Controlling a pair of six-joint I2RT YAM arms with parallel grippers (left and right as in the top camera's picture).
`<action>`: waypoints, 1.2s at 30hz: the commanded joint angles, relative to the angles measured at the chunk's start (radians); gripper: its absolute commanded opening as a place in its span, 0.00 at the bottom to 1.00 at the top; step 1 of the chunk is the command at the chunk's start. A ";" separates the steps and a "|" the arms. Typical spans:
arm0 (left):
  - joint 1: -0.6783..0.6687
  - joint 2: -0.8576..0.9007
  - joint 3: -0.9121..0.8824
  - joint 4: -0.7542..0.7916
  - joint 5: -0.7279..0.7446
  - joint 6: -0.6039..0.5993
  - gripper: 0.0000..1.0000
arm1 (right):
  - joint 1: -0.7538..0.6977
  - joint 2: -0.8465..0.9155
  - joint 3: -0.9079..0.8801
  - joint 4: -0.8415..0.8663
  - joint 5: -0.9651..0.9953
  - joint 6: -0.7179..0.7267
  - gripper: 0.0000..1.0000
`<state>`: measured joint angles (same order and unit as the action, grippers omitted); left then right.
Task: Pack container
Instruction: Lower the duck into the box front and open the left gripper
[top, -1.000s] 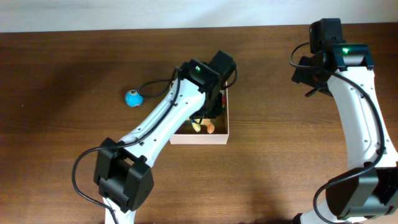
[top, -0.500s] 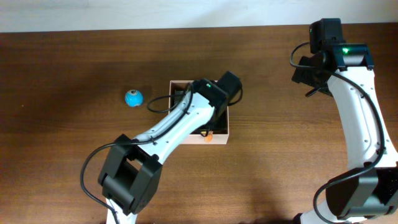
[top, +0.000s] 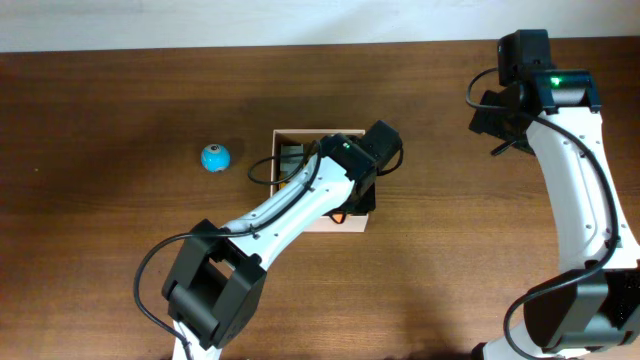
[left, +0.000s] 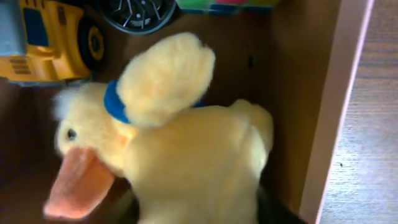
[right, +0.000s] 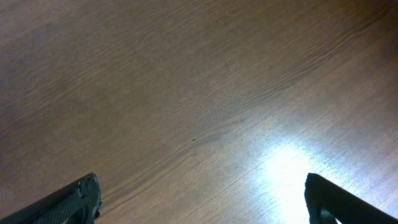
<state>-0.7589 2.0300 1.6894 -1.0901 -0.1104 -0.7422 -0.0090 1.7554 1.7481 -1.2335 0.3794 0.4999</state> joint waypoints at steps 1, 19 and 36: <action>-0.002 0.006 -0.007 0.003 0.001 -0.006 0.67 | -0.005 0.003 -0.001 -0.001 0.005 0.014 0.99; -0.002 0.006 0.034 0.011 0.009 -0.005 0.82 | -0.005 0.003 -0.001 -0.001 0.005 0.014 0.99; 0.068 0.001 0.341 -0.129 -0.011 0.108 0.93 | -0.005 0.003 -0.001 -0.001 0.005 0.014 0.99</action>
<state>-0.7414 2.0312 1.9717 -1.1889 -0.1093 -0.6769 -0.0090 1.7554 1.7481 -1.2339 0.3790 0.5011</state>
